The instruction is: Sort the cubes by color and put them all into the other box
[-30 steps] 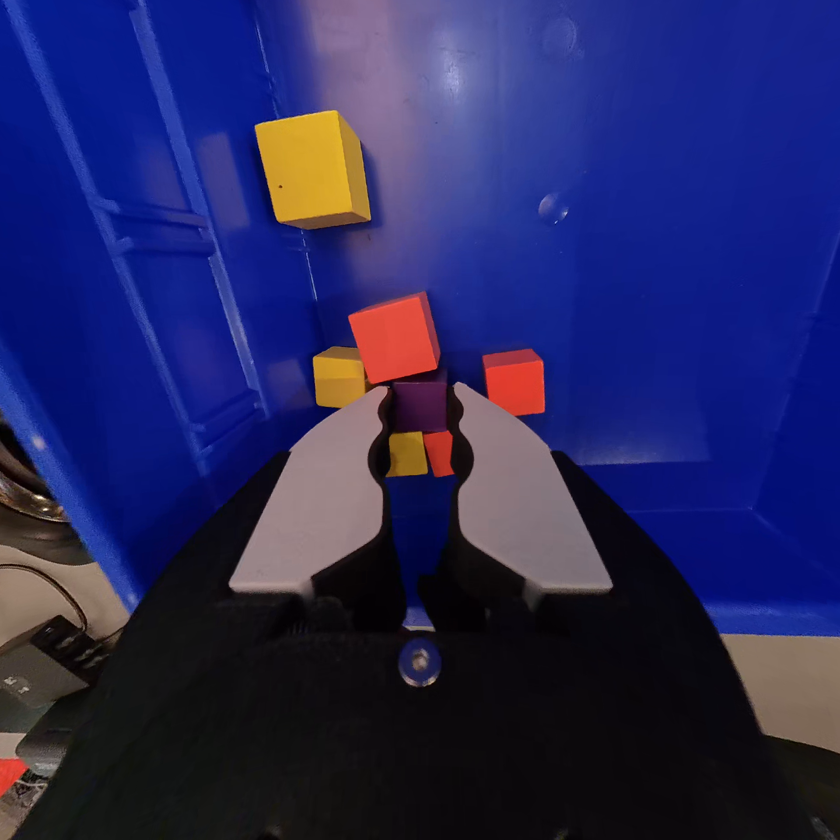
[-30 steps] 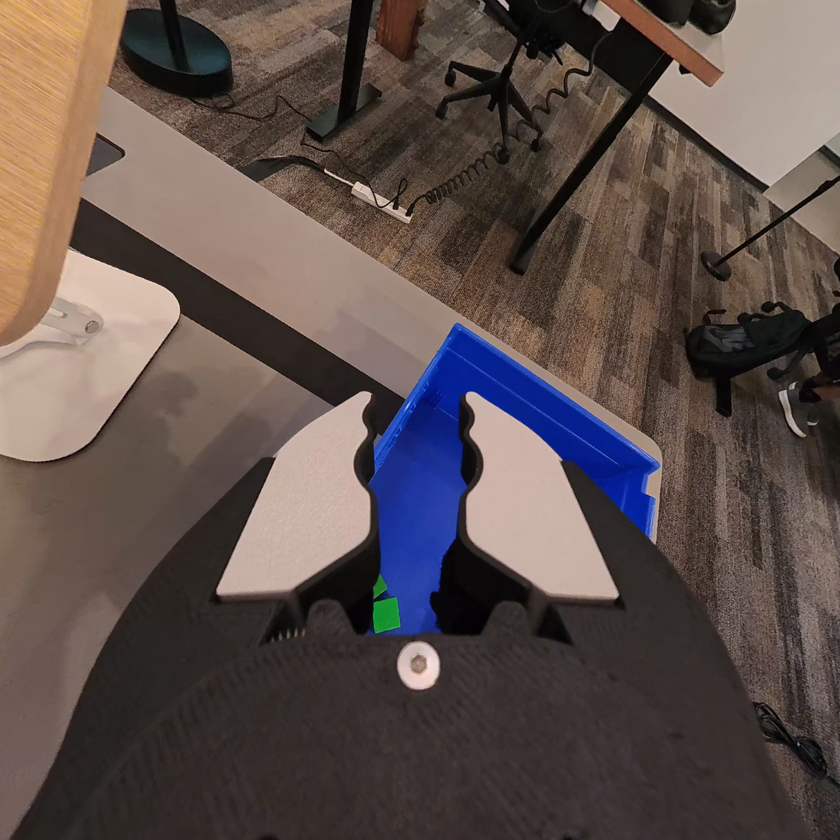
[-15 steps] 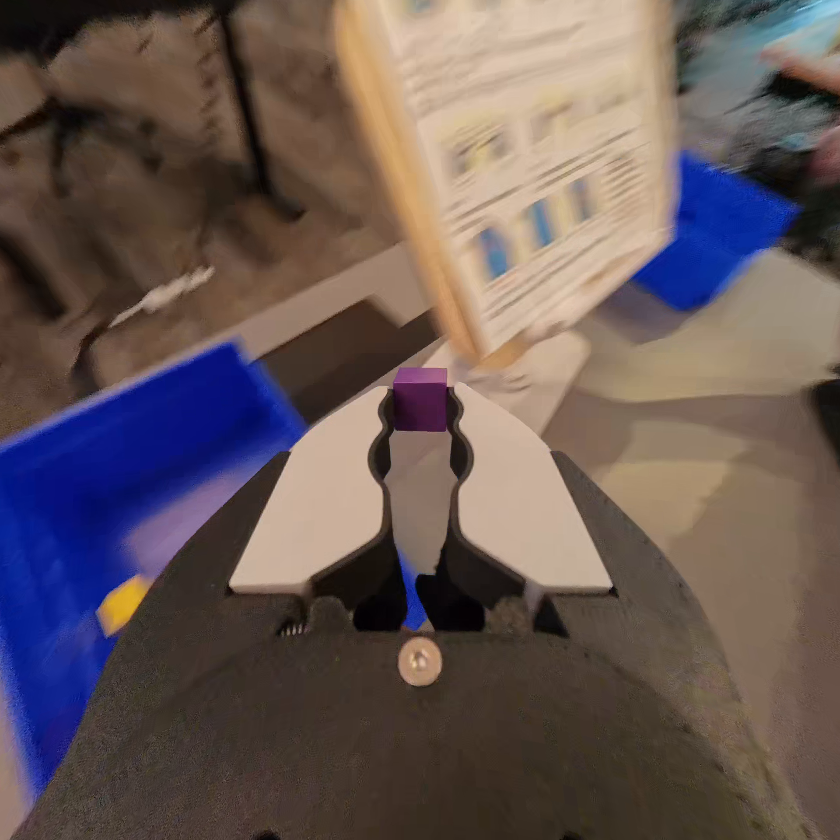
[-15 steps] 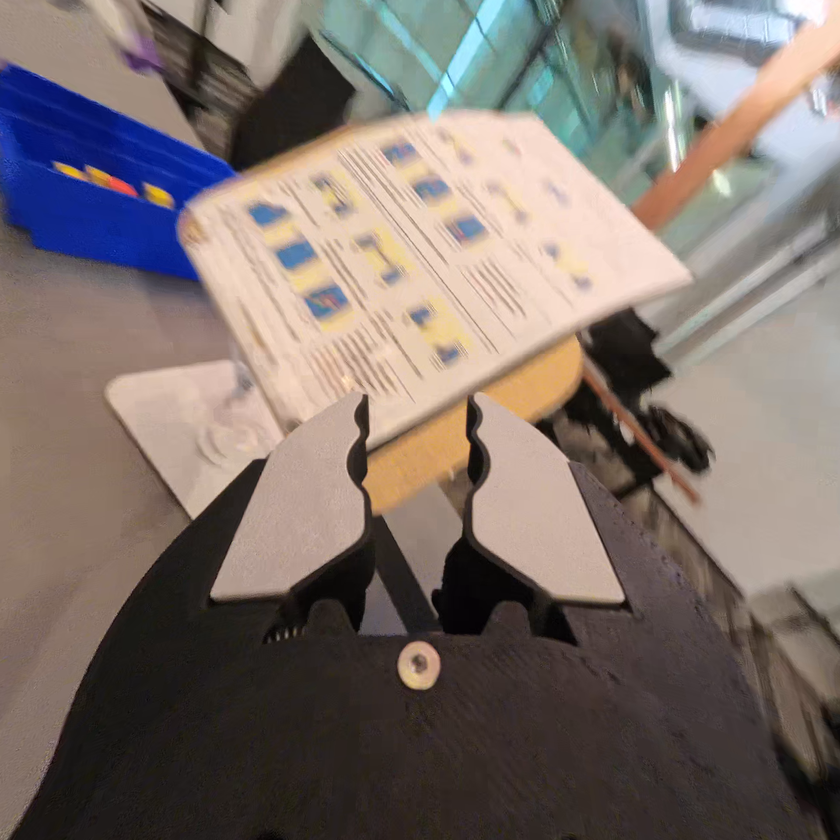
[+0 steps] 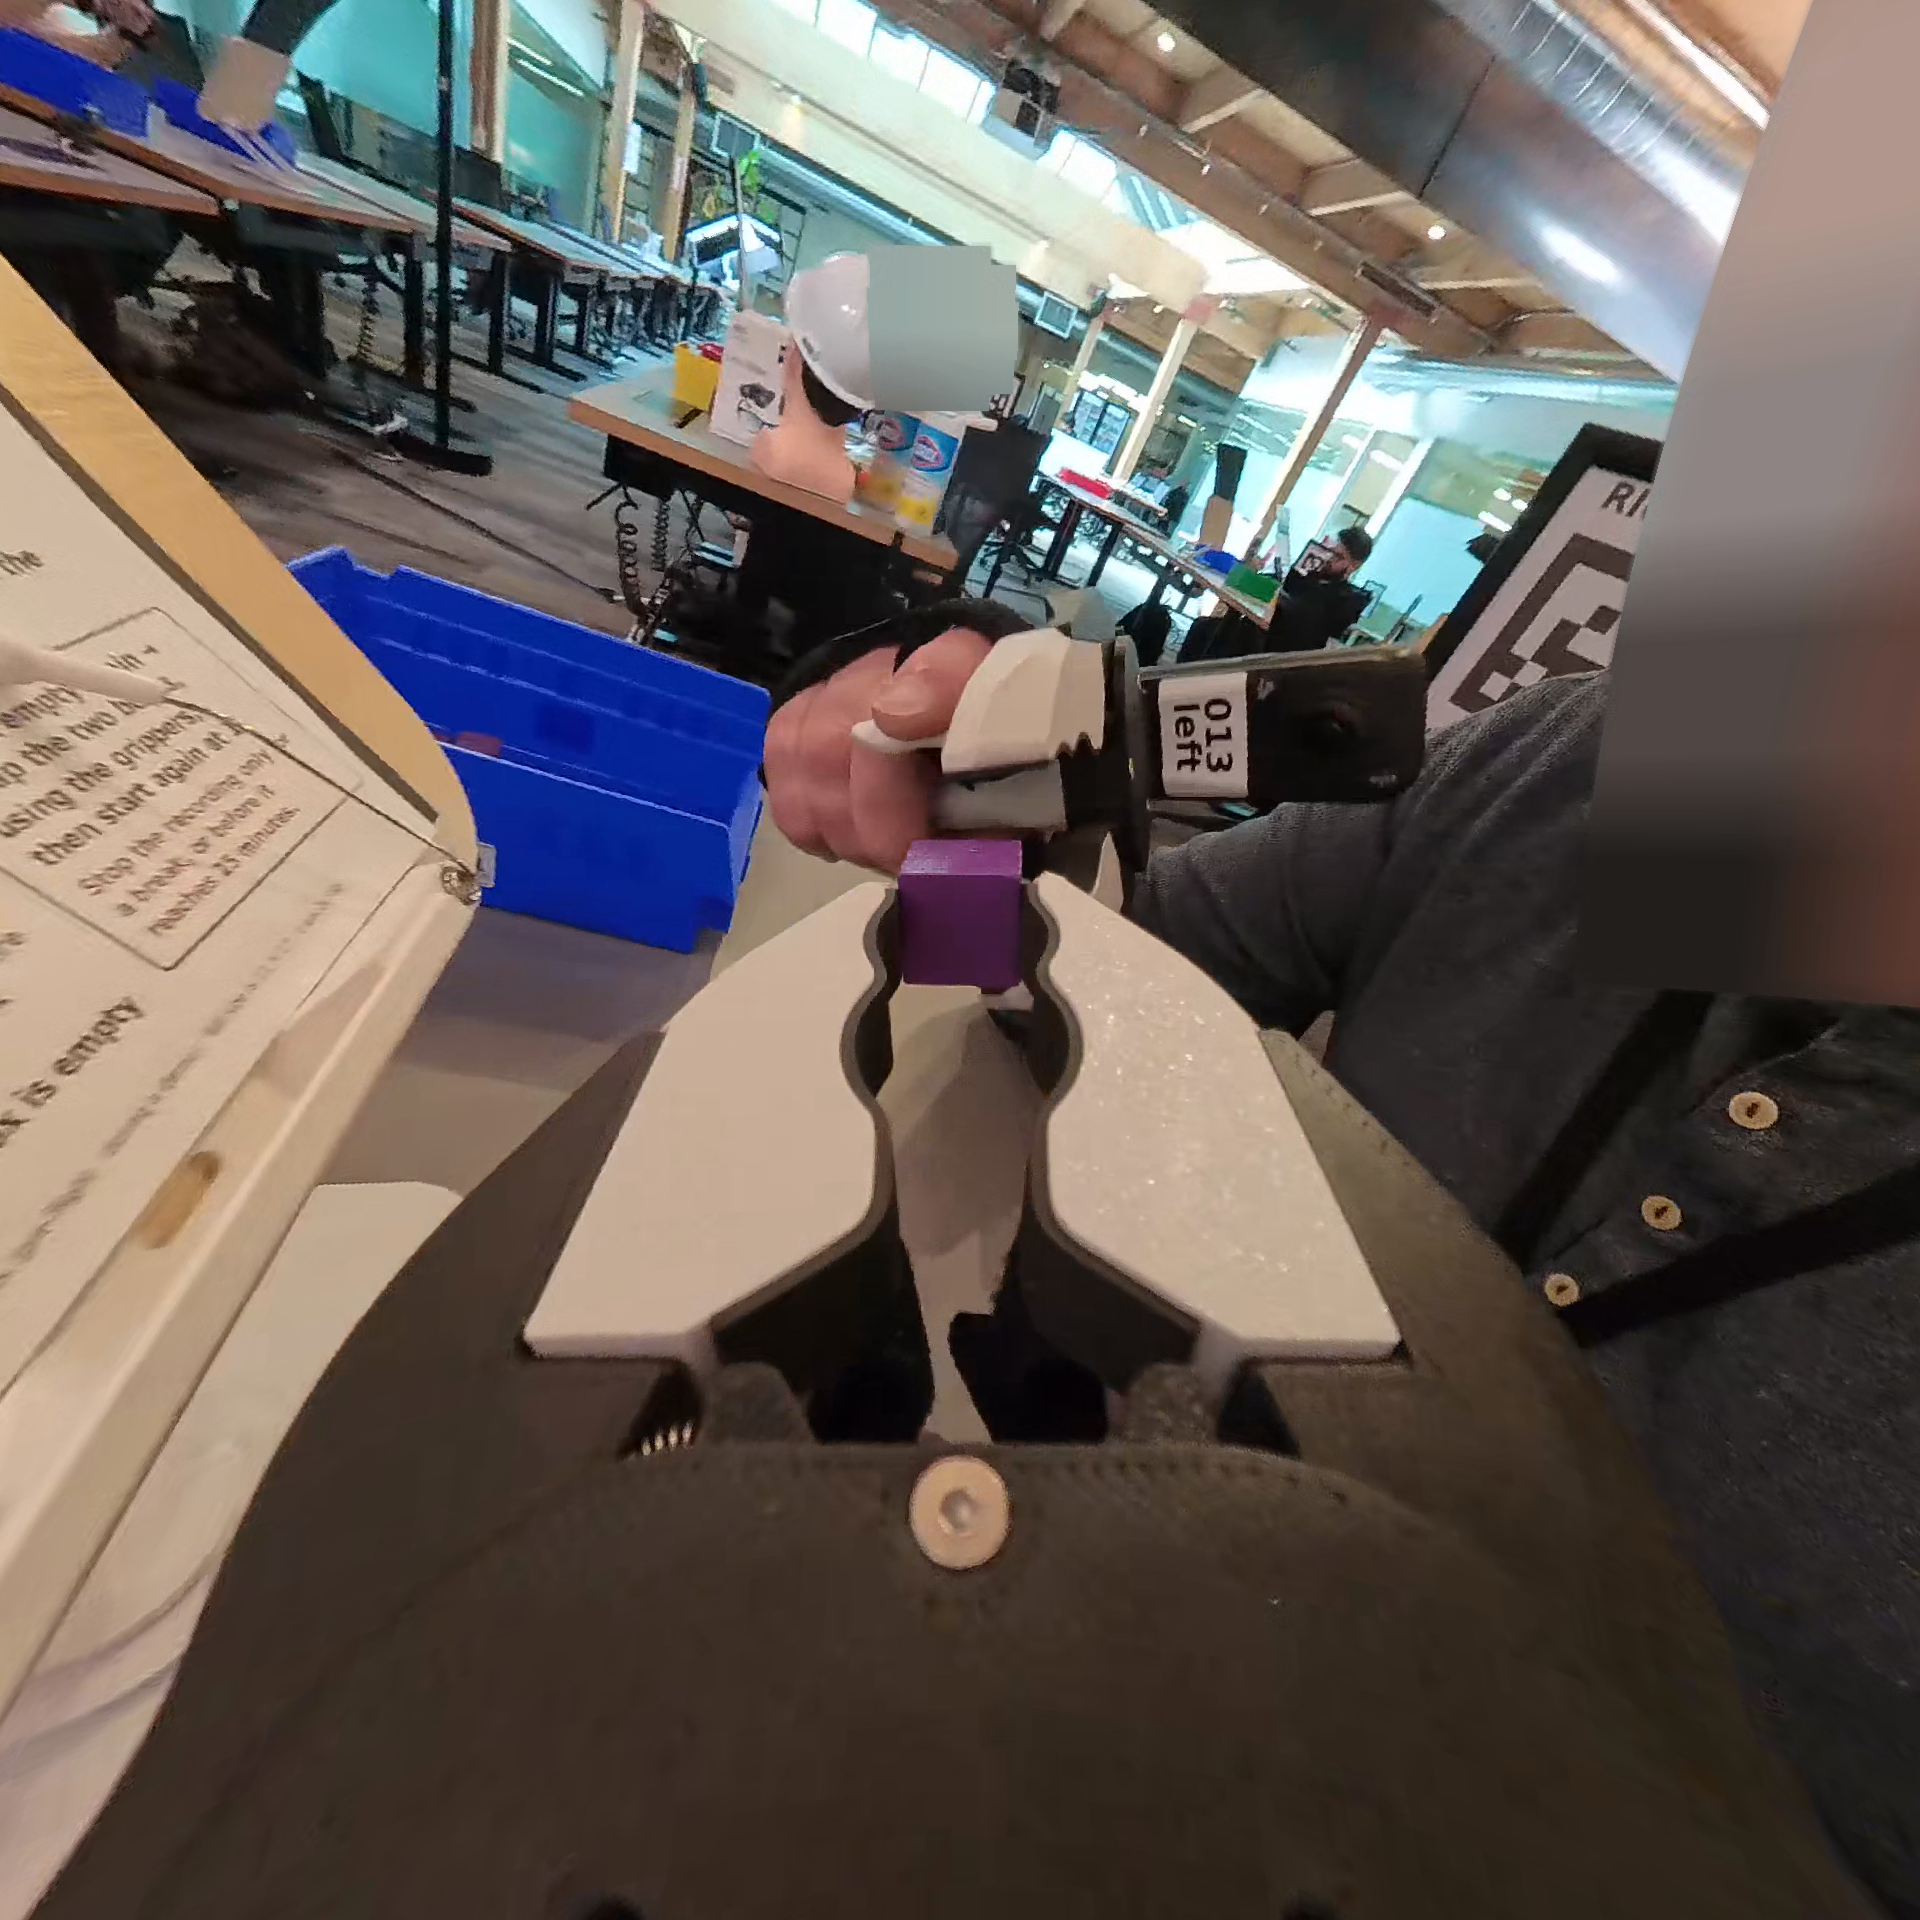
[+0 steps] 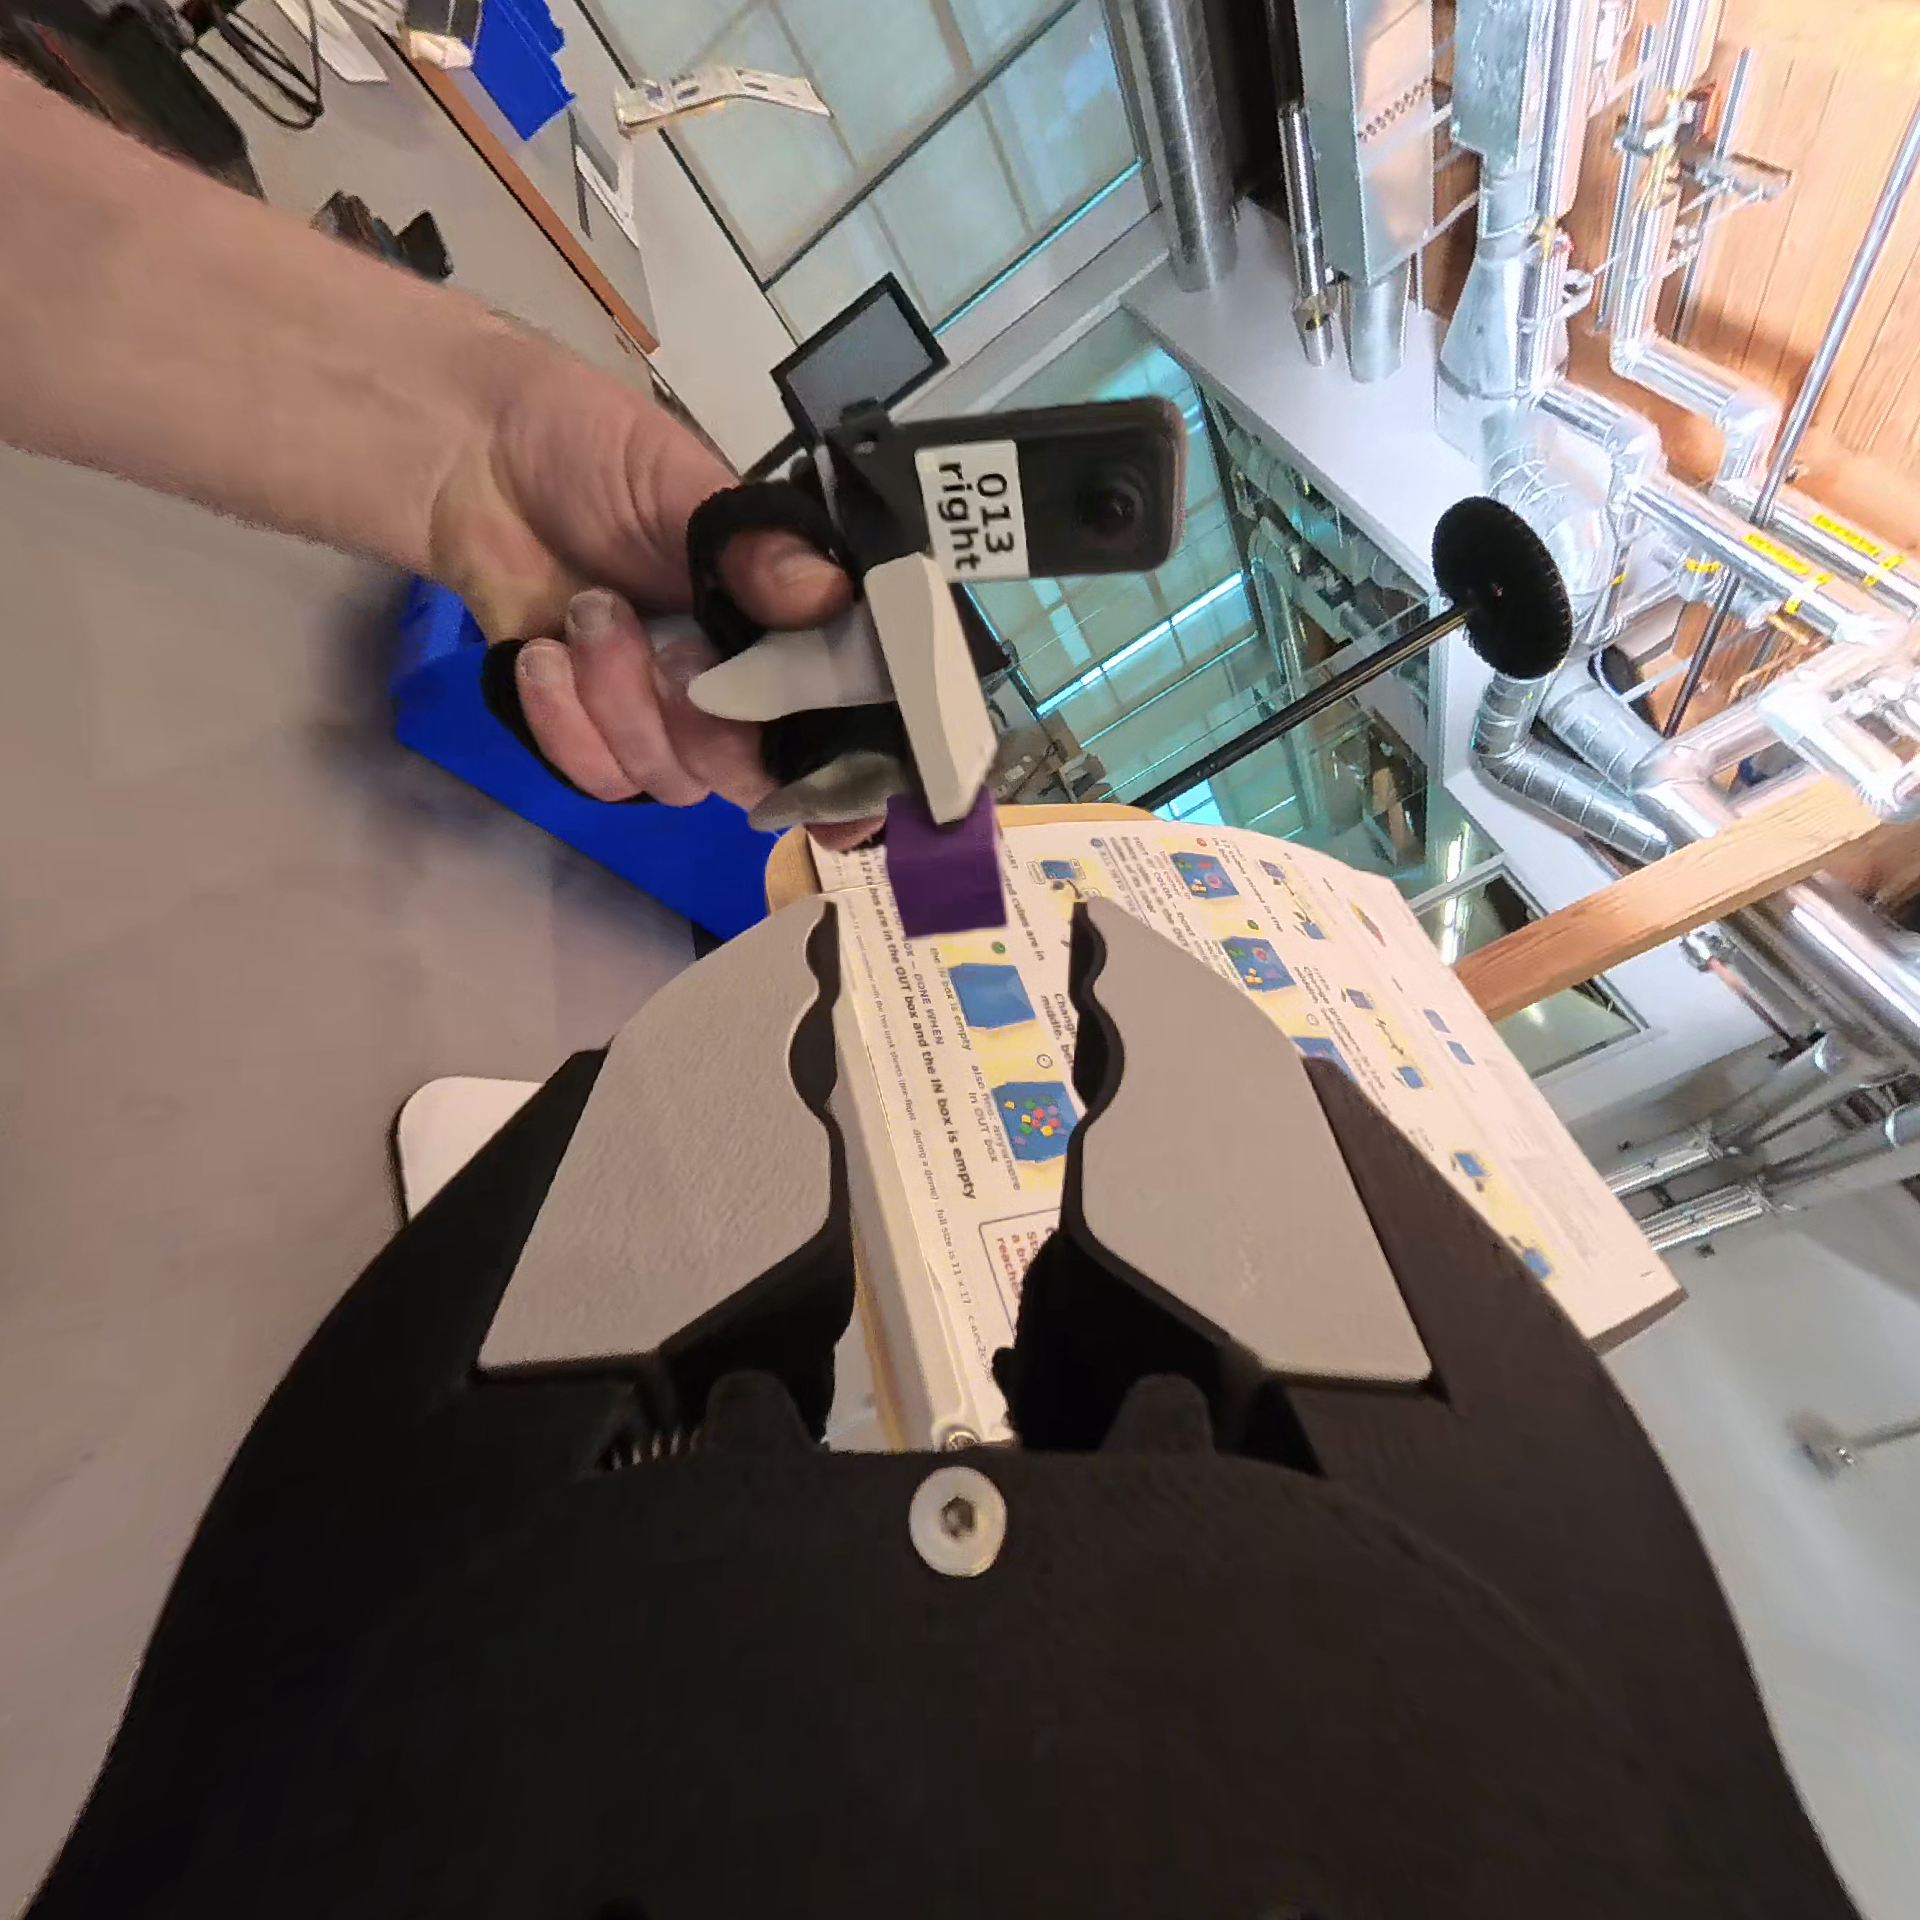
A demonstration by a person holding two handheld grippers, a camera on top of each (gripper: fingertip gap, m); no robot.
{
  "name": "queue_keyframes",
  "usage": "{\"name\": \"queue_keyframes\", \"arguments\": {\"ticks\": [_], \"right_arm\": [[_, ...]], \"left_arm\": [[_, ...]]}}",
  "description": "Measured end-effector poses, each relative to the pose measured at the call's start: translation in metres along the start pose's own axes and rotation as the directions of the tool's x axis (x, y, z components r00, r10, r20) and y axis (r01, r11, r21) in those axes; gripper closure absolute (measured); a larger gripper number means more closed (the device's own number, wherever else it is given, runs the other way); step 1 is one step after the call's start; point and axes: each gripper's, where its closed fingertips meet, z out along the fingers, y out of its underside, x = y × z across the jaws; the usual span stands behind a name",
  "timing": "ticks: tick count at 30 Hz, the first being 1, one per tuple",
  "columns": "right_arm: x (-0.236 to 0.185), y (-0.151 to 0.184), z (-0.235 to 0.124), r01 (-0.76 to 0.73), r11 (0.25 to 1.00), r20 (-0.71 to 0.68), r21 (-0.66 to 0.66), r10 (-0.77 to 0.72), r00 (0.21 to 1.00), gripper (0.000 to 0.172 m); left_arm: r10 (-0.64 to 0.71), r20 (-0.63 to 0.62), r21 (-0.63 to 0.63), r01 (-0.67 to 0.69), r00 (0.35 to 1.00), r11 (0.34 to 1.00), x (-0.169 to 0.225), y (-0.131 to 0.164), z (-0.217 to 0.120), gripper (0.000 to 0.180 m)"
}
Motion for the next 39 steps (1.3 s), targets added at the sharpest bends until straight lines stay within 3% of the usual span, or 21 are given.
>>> {"name": "queue_keyframes", "arguments": {"ticks": [7,14,16,20,22,24,28,32,36,39], "right_arm": [[-0.008,0.002,0.005,0.028,1.0,0.002,-0.01,-0.028,1.0,0.148],[0.0,-0.003,-0.003,0.001,1.0,0.016,0.016,-0.002,1.0,0.15],[0.02,-0.001,-0.014,-0.052,0.999,-0.005,0.011,0.052,0.999,0.15],[0.095,0.052,-0.056,-0.213,0.952,-0.174,-0.22,0.177,0.969,0.149],[0.122,0.11,-0.093,-0.356,0.835,-0.266,-0.419,0.263,0.928,0.149],[0.143,0.169,-0.134,-0.483,0.7,-0.4,-0.526,0.297,0.867,0.15],[0.121,0.275,-0.2,-0.68,0.338,-0.53,-0.651,0.438,0.726,0.149],[0.079,0.346,-0.235,-0.705,0.075,-0.6,-0.705,0.468,0.649,0.148],[0.047,0.391,-0.251,-0.728,-0.065,-0.659,-0.682,0.485,0.575,0.149],[0.027,0.409,-0.257,-0.728,-0.126,-0.674,-0.674,0.507,0.537,0.149]], "left_arm": [[-0.036,-0.061,-0.004,0.036,0.997,0.999,0.004,0.009,0.015,0.158],[-0.024,-0.097,0.078,0.032,0.995,0.996,0.011,-0.006,0.008,0.161],[0.036,-0.095,0.131,-0.023,0.995,0.991,0.019,-0.019,-0.002,0.18],[0.201,0.078,0.122,-0.21,0.976,0.97,0.019,-0.03,-0.016,0.18],[0.256,0.152,0.096,-0.273,0.954,0.957,0.017,-0.033,-0.019,0.18],[0.293,0.211,0.082,-0.315,0.933,0.945,0.015,-0.037,-0.023,0.18],[0.346,0.255,0.04,-0.367,0.903,0.929,0.014,-0.037,-0.025,0.18],[0.352,0.269,0.02,-0.37,0.896,0.929,0.009,-0.034,-0.025,0.18],[0.357,0.267,0.008,-0.373,0.895,0.928,0.007,-0.031,-0.024,0.18],[0.359,0.272,-0.003,-0.372,0.893,0.928,0.005,-0.03,-0.024,0.18]]}}
